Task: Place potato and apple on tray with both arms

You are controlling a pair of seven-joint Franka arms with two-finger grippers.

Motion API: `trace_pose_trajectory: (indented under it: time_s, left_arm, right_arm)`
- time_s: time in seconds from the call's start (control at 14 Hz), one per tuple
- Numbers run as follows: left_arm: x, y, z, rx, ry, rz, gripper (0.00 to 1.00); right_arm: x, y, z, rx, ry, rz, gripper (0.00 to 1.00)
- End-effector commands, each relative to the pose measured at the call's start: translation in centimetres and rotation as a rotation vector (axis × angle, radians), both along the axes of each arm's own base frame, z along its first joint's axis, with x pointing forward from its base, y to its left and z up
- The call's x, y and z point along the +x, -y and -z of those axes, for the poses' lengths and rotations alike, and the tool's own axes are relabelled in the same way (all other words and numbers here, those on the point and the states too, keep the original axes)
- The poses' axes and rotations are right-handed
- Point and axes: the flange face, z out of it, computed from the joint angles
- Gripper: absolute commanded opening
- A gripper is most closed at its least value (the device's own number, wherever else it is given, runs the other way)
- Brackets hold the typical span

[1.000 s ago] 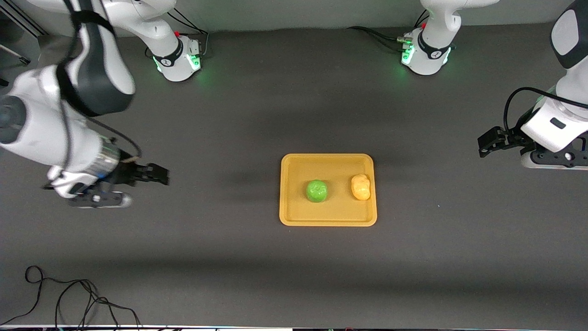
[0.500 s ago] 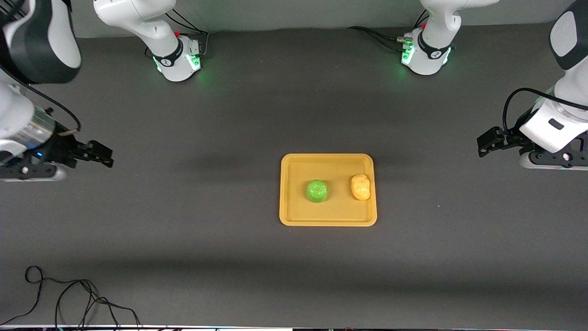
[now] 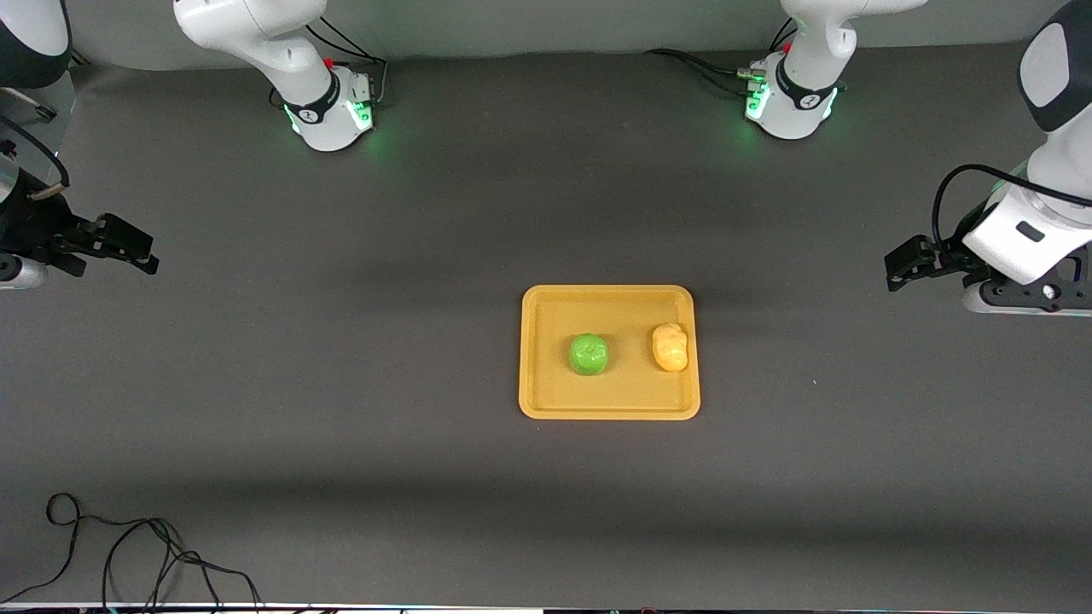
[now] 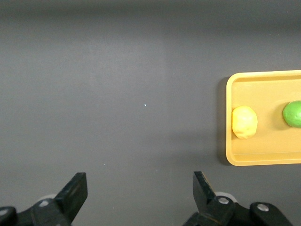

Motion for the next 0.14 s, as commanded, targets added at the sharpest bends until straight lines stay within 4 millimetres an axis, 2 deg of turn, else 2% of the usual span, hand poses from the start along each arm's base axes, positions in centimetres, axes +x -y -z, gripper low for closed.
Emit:
trace_pose_trajectory:
  time_s: [0.0,0.07]
  left_arm:
    - [-0.94,-0.18,-0.41,-0.006,0.001,0.012,1.0]
    - [-0.94,-0.15,-0.41,-0.009,0.0,0.012,1.0]
  right_arm:
    - [0.98,-0.38,0.7,-0.02,-0.025,-0.009,1.0]
    - [1.09,-0.44,1.02,-0.02,-0.031,-0.007,1.0]
